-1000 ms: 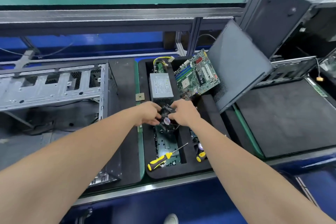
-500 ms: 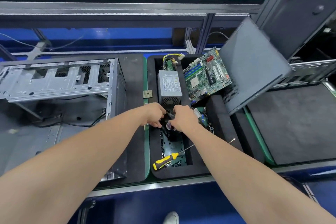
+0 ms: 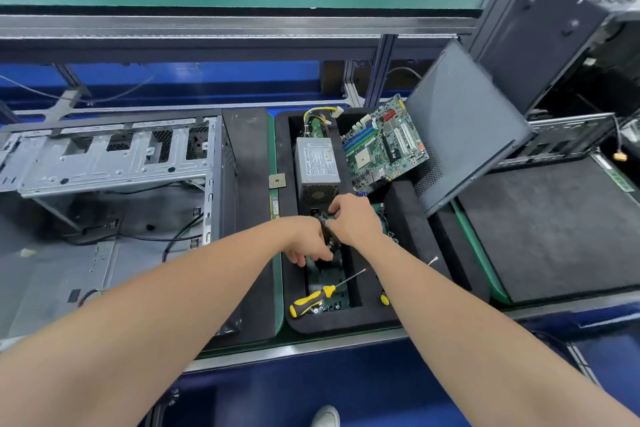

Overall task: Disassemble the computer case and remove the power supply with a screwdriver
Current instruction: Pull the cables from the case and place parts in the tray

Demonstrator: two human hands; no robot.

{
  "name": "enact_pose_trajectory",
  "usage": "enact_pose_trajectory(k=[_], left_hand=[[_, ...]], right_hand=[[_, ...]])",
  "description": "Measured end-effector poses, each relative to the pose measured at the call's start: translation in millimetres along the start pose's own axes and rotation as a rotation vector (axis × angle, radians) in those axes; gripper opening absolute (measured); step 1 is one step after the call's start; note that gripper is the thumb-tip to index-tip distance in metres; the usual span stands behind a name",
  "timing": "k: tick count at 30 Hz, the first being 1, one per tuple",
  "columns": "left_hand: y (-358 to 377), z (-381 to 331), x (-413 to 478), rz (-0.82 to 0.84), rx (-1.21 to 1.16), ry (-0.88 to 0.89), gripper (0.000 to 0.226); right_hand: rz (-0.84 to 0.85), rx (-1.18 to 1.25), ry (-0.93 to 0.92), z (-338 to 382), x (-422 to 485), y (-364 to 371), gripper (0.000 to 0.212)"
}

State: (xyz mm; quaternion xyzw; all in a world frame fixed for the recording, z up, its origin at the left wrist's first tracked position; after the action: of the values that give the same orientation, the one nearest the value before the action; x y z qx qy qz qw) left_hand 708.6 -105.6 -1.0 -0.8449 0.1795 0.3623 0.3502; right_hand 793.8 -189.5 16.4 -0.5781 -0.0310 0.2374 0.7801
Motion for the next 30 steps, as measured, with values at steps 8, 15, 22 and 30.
enact_pose_trajectory(k=[8,15,22,30], left_hand=[[59,8,-14,0.082,0.216,-0.095,0.042],[47,0,-41,-0.061,-0.161,0.018,0.025],[-20,-8,-105,-0.465,-0.685,0.325,0.026],[-65,29,-214,-0.757,-0.73,0.512,0.024]], right_hand=[[-0.075,0.108,0.086,-17,-38,-16,0.021],[-0.215,0.252,0.243,-37,-84,-22,0.01],[-0.263,0.864,0.245,10,-125,-31,0.007],[-0.178,1.282,0.04,124,-152,-52,0.002]])
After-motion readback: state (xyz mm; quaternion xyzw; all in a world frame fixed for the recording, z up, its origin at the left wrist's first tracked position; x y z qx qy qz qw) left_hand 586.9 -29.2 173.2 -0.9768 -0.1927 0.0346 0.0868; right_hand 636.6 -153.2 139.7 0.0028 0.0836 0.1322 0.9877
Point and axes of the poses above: each hand's wrist, its own x-axis towards the middle knuckle, its own y-axis out of the palm, z = x × y, the point moved 9 cm from there along x, towards the middle knuckle, and after that the axes turned 7 degrees about -x, right-handed, at the moved point
